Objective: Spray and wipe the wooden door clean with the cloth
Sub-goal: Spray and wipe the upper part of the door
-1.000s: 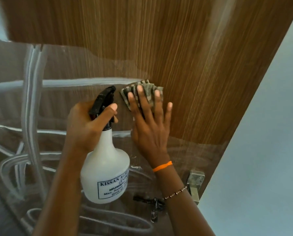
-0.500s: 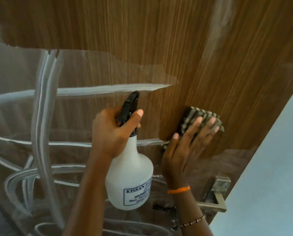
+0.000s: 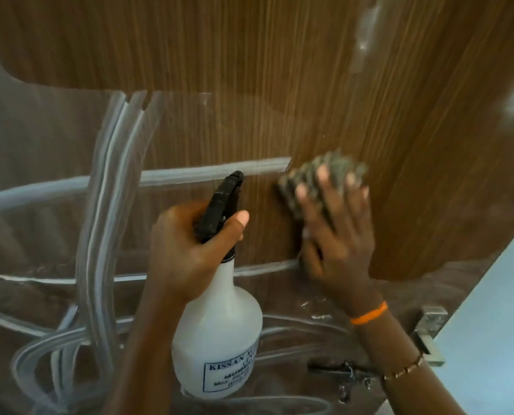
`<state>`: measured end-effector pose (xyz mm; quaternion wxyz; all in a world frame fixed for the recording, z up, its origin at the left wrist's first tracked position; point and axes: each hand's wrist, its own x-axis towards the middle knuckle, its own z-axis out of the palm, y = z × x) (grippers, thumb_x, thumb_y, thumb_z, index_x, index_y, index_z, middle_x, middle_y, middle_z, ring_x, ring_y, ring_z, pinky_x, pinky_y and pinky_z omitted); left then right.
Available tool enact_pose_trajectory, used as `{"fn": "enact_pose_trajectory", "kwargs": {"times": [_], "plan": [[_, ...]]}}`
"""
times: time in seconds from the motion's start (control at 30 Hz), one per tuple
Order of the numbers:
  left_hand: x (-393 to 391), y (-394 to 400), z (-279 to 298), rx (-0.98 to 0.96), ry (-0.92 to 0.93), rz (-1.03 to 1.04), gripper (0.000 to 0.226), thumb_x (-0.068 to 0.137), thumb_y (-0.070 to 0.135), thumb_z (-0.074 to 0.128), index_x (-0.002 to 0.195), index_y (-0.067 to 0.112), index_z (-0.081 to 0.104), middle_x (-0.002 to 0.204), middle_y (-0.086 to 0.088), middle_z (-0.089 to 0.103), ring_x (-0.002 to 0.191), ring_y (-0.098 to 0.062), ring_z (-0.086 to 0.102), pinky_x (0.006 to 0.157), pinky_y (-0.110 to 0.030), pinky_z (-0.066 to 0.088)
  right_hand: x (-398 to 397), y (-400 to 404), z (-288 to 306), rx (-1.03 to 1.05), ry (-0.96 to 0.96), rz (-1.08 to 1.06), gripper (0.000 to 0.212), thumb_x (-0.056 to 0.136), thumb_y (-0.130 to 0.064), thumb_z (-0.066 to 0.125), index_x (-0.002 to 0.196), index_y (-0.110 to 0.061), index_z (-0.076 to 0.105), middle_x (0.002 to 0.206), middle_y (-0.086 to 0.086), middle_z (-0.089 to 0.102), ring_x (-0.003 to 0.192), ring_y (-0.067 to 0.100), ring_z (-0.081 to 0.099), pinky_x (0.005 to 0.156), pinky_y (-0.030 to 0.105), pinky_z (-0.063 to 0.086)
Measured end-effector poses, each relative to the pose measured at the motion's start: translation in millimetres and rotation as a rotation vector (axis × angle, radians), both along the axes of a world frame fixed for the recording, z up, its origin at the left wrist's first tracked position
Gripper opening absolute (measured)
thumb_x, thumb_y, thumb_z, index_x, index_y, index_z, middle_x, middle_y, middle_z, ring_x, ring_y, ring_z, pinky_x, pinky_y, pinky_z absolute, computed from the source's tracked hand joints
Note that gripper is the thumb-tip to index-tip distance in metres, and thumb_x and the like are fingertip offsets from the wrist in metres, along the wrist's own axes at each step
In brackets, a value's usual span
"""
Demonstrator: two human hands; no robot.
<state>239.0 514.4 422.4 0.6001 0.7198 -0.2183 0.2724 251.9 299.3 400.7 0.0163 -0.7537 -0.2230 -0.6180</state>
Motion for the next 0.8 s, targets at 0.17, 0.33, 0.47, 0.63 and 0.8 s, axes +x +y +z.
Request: {"fn": "enact_pose_trajectory", "kwargs": {"times": [0.17,0.33,0.47,0.63,0.8], "plan": [[2,4,-3,-0.001,-0.009,-0.024,0.036,0.078,0.052,0.058,0.074,0.018,0.07,0.065,-0.004,0.07,0.067,-0.025,0.068,0.07,-0.056,0.052,-7,-9,-73,-0.499,0.151,-0.077,0.045,0.1,-0.026,0.041,0.145,-0.028,0.037,0.156,-0.003,0.027,0.146,0.019,0.019,0.119,0.044,0.009],[2,3,-7,-0.015,-0.006,-0.02,0.037,0.077,0.052,0.059,0.072,0.017,0.07,0.064,-0.006,0.07,0.068,-0.029,0.068,0.069,-0.057,0.052,-3,-10,-11,-0.533,0.005,-0.141,0.058,0.093,-0.025,0.052,0.147,-0.029,0.032,0.154,-0.004,0.027,0.146,0.022,0.018,0.118,0.048,-0.001],[0,2,-7,-0.043,0.008,-0.007,0.036,0.077,0.051,0.059,0.07,0.017,0.07,0.066,-0.005,0.07,0.07,-0.026,0.068,0.071,-0.056,0.052,3,-1,70,-0.259,-0.086,-0.128,0.05,0.094,-0.018,0.045,0.144,-0.021,0.041,0.151,0.007,0.035,0.14,0.037,0.025,0.114,0.053,-0.006],[-5,4,-10,-0.053,0.006,0.046,0.037,0.076,0.052,0.059,0.072,0.017,0.069,0.063,-0.008,0.068,0.067,-0.028,0.067,0.07,-0.057,0.052,8,21,88,-0.003,-0.123,-0.085,0.051,0.091,-0.007,0.049,0.141,-0.012,0.045,0.147,0.017,0.04,0.139,0.04,0.028,0.115,0.053,0.003],[-4,18,-14,-0.1,0.007,0.102,0.036,0.076,0.055,0.06,0.074,0.021,0.071,0.067,-0.011,0.069,0.07,-0.032,0.068,0.072,-0.057,0.052,5,31,20,-0.209,0.017,0.022,0.06,0.088,-0.011,0.053,0.145,-0.015,0.035,0.153,0.007,0.025,0.146,0.026,0.016,0.118,0.047,0.008]]}}
